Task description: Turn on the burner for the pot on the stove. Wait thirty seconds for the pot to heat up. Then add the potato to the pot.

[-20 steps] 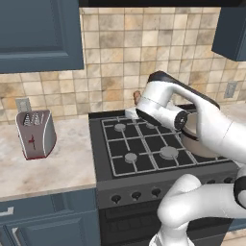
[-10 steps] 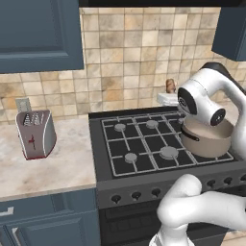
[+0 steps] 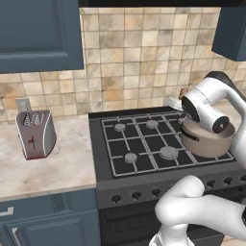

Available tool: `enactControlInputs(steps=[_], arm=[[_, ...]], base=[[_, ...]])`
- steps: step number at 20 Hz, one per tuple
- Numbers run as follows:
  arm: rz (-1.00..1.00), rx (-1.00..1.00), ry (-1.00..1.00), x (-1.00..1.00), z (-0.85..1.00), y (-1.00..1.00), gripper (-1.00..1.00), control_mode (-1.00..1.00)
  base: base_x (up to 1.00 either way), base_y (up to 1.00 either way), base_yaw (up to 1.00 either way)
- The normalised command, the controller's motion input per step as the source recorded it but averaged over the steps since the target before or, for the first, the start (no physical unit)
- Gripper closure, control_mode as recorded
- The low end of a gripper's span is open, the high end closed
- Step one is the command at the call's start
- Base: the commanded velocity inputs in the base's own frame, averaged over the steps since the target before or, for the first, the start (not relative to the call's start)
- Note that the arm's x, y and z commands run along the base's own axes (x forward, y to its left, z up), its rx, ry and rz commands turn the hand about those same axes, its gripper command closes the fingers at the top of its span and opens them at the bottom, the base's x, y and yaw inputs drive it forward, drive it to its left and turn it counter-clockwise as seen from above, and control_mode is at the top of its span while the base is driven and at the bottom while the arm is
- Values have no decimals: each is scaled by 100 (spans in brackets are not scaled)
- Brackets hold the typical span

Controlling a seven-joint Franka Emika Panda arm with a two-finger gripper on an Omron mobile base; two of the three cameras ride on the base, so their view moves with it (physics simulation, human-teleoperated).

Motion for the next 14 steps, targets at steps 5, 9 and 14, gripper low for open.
enactControlInputs(steps=[5, 9, 14], arm=[[-17, 10, 15, 2, 79, -34, 100, -100], [-3, 19, 28, 21, 36, -44, 100, -100], [0, 24, 43, 25, 3, -53, 100, -100]], base=[[0, 0, 0], [0, 0, 0], [0, 0, 0]])
